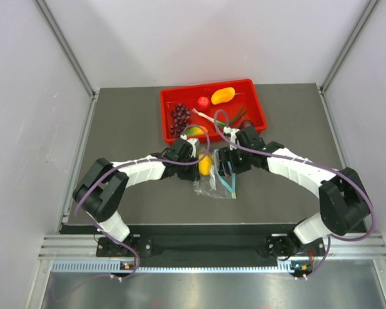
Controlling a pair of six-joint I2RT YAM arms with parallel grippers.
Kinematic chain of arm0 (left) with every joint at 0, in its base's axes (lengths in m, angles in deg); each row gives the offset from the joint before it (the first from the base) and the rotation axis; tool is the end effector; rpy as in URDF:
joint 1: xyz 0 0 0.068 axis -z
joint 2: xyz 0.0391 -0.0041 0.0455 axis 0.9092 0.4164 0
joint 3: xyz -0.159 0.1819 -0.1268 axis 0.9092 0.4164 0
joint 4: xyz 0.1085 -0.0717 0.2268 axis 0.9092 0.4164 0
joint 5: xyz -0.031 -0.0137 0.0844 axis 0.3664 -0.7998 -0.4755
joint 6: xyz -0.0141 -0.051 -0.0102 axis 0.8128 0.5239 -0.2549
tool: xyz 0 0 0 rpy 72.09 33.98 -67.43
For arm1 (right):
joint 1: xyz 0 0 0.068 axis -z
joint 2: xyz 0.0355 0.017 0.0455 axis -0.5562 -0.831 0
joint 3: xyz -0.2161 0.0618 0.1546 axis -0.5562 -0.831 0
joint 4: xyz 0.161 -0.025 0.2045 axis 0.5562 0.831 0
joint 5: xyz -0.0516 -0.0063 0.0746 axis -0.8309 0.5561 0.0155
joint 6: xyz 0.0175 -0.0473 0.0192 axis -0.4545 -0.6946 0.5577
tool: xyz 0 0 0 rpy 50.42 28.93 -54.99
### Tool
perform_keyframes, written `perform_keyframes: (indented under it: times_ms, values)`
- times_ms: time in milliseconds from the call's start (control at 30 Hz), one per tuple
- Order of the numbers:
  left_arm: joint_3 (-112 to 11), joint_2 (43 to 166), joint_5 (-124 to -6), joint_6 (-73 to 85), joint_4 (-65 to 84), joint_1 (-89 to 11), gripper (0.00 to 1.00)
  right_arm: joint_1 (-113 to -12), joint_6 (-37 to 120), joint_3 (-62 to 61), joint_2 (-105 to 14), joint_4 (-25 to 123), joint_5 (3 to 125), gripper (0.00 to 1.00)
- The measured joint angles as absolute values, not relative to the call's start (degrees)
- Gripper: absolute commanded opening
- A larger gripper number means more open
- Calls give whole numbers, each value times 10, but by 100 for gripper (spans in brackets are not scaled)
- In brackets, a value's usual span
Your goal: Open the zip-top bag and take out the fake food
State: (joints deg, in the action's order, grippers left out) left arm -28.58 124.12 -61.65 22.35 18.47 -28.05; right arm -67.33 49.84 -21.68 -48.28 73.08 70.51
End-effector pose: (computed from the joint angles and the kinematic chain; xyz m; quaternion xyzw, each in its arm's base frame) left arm 0.2552 -0.2038 0.1584 0.1073 0.9363 -0.2533 0.2182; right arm 0.2450 0.1728 0.2197 -0.1881 0.9252 0.2355 0.2304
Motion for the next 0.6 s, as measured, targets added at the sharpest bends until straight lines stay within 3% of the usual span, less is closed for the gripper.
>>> perform_keyframes:
  times_ms: [233,600]
  values:
    - [-286,1247,-573,212,175,-281,1,-683,501,-209,-513,697,727,68]
    - [-281,1260,-491,194,141,-281,0,-685,501,-212,-561,632,739,66]
